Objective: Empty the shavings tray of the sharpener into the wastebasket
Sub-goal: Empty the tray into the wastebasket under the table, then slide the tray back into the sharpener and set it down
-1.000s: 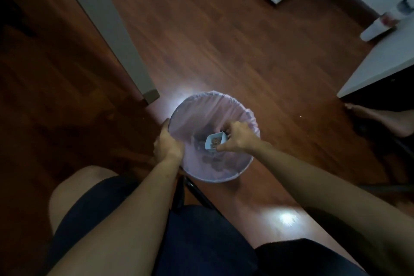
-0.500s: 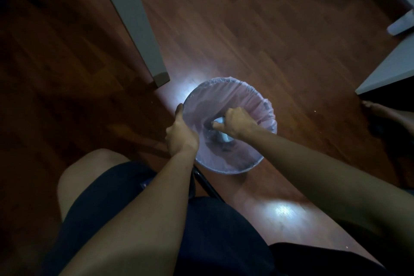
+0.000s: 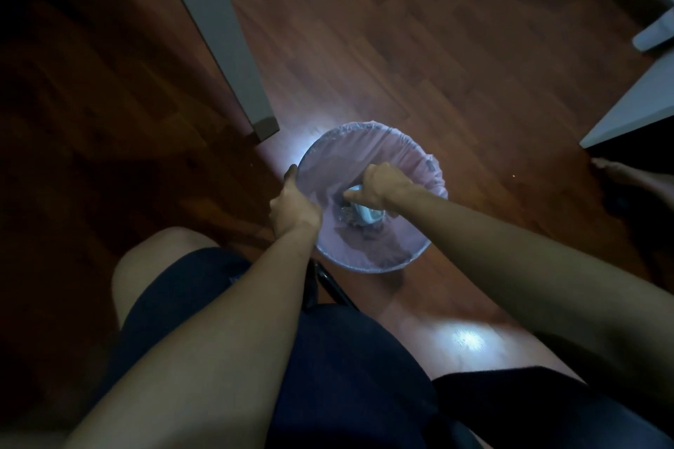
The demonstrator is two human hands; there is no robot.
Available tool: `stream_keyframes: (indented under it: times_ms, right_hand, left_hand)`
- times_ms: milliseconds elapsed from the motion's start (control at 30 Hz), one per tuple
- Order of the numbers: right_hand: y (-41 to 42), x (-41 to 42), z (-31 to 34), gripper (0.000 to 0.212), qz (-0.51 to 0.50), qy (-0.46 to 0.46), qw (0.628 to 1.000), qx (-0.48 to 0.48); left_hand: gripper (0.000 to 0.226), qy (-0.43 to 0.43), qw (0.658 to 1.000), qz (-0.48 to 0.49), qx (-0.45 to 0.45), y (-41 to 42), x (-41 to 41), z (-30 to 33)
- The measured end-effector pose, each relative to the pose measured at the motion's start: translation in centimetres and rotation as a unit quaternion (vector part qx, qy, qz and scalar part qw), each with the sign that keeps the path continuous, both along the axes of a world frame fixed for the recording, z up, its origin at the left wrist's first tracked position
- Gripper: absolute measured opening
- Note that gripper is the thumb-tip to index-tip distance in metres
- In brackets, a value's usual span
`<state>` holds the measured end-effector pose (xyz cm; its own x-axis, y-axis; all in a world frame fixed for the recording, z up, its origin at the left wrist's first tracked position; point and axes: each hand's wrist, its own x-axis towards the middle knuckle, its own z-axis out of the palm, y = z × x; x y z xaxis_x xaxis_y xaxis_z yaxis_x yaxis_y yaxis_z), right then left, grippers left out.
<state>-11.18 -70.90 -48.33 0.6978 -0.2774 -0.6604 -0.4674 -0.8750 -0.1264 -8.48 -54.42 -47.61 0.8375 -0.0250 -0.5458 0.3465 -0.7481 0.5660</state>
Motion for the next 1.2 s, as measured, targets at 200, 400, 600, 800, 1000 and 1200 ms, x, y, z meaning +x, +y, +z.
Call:
stream_keyframes:
  times_ms: [200, 400, 600, 800, 1000, 1200]
  right_hand:
    - [0.4, 1.0, 3.2, 0.051, -0.017, 0.021, 0.999, 0.024]
    - [1.0, 1.9, 10.2, 0.057, -0.036, -0.023, 0.998, 0.039]
    - [1.6, 2.9, 19.9, 0.068, -0.098, -0.102, 0.988, 0.061]
    - [4.0, 3.8, 32.8, 0.063, -0.104, -0.219, 0.968, 0.062]
    - [9.2, 4.9, 44.2, 0.071, -0.041, -0.309, 0.949, 0.055]
    - [17.2, 7.2, 52.0, 0.073, 0.011, -0.363, 0.925, 0.112]
  left_hand:
    - [0.066, 0.043, 0.999, 0.006, 0.011, 0.0, 0.9, 2.2]
    - [0.053, -0.004, 0.996, -0.079, 0.034, 1.3, 2.0, 8.3]
    - [0.041, -0.079, 0.994, -0.072, 0.009, 2.5, 3.7, 17.1]
    - [0.040, -0.176, 0.981, -0.085, -0.007, 4.7, 4.6, 29.0]
    - [0.037, -0.290, 0.947, -0.134, 0.018, 9.5, 4.8, 40.7]
    - [0.035, -0.343, 0.933, -0.097, 0.046, 17.6, 5.3, 49.1]
